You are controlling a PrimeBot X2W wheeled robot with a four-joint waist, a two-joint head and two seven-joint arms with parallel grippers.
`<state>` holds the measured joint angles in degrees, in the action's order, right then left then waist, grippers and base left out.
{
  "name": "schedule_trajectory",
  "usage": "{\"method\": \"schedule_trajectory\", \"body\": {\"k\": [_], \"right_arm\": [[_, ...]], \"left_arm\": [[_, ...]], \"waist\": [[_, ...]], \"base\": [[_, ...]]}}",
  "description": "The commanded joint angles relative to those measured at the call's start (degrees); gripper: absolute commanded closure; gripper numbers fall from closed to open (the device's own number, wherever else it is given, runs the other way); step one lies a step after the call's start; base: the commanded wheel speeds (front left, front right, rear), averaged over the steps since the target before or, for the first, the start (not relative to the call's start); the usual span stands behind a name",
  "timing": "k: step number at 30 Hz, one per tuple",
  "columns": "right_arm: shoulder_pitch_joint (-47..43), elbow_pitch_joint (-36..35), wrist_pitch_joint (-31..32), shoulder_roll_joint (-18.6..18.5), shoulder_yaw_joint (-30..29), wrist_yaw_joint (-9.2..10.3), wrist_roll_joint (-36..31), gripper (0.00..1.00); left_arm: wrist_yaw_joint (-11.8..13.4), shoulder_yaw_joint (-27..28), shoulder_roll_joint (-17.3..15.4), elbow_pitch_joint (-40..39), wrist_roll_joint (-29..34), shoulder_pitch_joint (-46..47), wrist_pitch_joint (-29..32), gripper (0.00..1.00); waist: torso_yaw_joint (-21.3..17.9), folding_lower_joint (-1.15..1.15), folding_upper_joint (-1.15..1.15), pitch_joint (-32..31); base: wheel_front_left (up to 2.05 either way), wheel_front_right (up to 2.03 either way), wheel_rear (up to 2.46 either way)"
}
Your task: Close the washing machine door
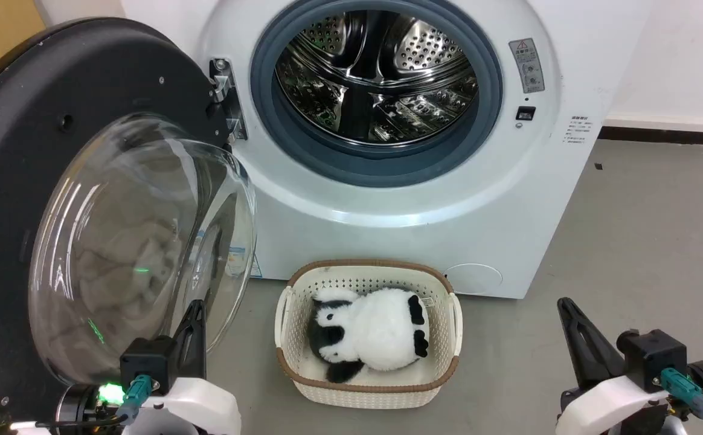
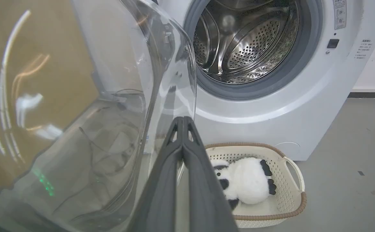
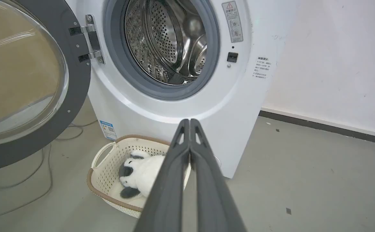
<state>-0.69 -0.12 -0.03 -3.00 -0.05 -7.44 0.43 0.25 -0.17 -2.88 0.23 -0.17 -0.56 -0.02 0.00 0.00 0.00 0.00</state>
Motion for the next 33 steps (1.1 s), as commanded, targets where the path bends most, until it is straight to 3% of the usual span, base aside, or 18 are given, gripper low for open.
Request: {"method": "schedule_trajectory", "body": {"k": [1, 28, 29, 33], "right_arm": [[0.7, 0.1, 0.0, 0.1, 0.0, -0.05, -0.4, 1.0], [0.7, 0.1, 0.0, 0.1, 0.0, -0.05, -0.4, 1.0], [0.7, 0.1, 0.0, 0.1, 0.0, -0.05, -0.4, 0.0], [0.0, 0.0, -0.1, 0.0, -0.1, 0.0, 0.1, 0.0]], "left_arm": [[-0.2, 0.2, 0.0, -0.2, 0.2, 0.6, 0.0, 1.0], [-0.2, 0.2, 0.0, -0.2, 0.2, 0.6, 0.0, 1.0], [-0.2, 0.2, 0.0, -0.2, 0.2, 0.6, 0.0, 0.0], [0.2, -0.1, 0.0, 0.1, 0.0, 0.0, -0.1, 0.0]], "waist": [[0.0, 0.0, 0.0, 0.0], [0.0, 0.0, 0.0, 0.0], [0.0, 0.0, 0.0, 0.0], [0.0, 0.0, 0.0, 0.0]], "base": [[0.0, 0.0, 0.0], [0.0, 0.0, 0.0], [0.0, 0.0, 0.0], [0.0, 0.0, 0.0]]}}
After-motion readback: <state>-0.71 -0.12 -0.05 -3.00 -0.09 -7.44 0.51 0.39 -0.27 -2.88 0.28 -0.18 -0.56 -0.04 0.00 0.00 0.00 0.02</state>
